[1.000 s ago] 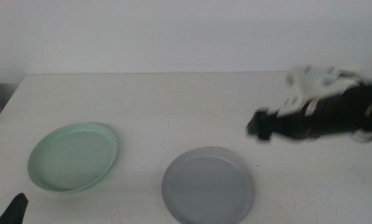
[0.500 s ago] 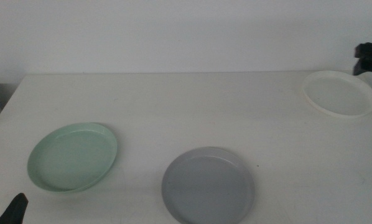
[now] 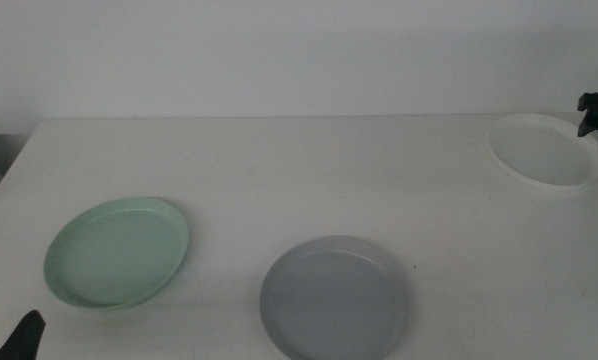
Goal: Stack the three bowls on top of each other.
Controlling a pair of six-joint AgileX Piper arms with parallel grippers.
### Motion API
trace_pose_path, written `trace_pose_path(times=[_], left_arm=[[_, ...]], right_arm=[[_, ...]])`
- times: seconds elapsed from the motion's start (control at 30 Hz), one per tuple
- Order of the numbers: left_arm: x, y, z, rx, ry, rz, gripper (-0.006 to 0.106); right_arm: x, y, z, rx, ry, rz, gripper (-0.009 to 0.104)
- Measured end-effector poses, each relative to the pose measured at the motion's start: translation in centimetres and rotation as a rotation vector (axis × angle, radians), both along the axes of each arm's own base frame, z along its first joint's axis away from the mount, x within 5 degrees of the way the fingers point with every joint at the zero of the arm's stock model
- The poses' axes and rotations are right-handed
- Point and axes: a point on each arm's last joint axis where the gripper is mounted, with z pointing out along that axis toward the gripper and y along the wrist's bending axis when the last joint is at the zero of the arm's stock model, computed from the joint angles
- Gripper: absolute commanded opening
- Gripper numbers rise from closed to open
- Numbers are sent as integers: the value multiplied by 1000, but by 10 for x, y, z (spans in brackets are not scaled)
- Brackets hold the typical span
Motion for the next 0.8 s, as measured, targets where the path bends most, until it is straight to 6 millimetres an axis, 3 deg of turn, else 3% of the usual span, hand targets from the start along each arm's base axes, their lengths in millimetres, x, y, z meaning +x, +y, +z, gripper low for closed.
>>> trace_pose_path(times=[0.27, 0.5, 0.6, 0.73, 0.8], left_arm=[[0, 0, 0, 0, 0, 0, 92], [0, 0, 0, 0, 0, 0, 92], [0, 0, 0, 0, 0, 0, 92], [0, 0, 0, 0, 0, 0, 92], [0, 0, 0, 0, 0, 0, 92]], right_arm=[[18, -5, -34, 1, 7, -1, 53], [20, -6, -48, 0, 18, 2, 44], [21, -7, -52, -2, 13, 0, 31], [22, -7, -53, -5, 3, -1, -1], [22, -7, -53, -5, 2, -1, -1]])
